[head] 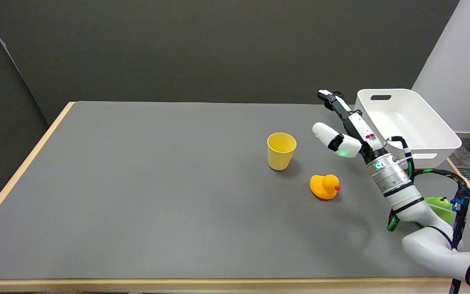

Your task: Pick up the yellow cup.

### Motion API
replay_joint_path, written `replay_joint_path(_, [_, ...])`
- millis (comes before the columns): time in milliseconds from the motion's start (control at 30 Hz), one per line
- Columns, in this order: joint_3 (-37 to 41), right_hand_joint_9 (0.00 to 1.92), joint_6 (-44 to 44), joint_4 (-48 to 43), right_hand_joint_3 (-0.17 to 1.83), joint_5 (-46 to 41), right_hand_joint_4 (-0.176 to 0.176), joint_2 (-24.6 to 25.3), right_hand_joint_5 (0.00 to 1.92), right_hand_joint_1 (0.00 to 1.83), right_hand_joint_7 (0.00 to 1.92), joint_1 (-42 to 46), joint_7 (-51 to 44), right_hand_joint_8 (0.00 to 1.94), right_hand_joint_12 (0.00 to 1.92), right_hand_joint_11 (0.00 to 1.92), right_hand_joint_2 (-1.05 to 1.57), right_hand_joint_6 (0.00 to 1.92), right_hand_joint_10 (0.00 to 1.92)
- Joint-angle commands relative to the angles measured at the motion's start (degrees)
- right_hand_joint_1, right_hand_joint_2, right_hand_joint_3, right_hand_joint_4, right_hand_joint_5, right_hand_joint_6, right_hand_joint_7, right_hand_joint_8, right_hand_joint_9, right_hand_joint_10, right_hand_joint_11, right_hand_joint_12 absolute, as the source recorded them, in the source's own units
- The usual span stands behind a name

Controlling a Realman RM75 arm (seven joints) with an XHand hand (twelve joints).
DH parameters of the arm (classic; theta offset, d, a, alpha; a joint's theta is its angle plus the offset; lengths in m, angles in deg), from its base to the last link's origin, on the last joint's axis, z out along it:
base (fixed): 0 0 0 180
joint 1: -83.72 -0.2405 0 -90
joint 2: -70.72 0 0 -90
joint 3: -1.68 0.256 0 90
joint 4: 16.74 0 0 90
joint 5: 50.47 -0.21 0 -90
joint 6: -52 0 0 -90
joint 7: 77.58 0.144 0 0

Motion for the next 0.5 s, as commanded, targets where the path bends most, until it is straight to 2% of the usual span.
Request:
replay_joint_path(33, [-1.52,0.03,-0.82,3.12,0.90,2.47,-0.176,0.77,0.05,0.31,0.05,-2.05,0.56,0.27,0.54,0.00,0.53,0.36,0.26])
replay_joint_path(267, [-2.77,0.02,-0.82,2.44,0.91,2.87,-0.176,0.77,0.05,0.33,0.06,-2.09,0.56,0.27,0.56,0.00,0.53,0.35,0.28])
replay_joint_path(333, [-2.95,0.02,-0.10,2.29,0.91,2.87,-0.176,0.93,0.05,0.35,0.06,-2.17,0.56,0.29,0.60,0.00,0.54,0.35,0.36])
replay_joint_path(400, [-3.28,0.01,0.44,2.01,0.96,2.87,-0.176,1.31,0.04,0.46,0.05,-2.51,0.56,0.40,0.60,0.00,0.56,0.41,0.45])
replay_joint_path(500, [-3.37,0.00,1.97,1.35,0.77,2.91,-0.176,2.31,0.09,0.36,0.15,-3.14,0.56,0.31,0.69,0.00,0.62,0.35,0.58])
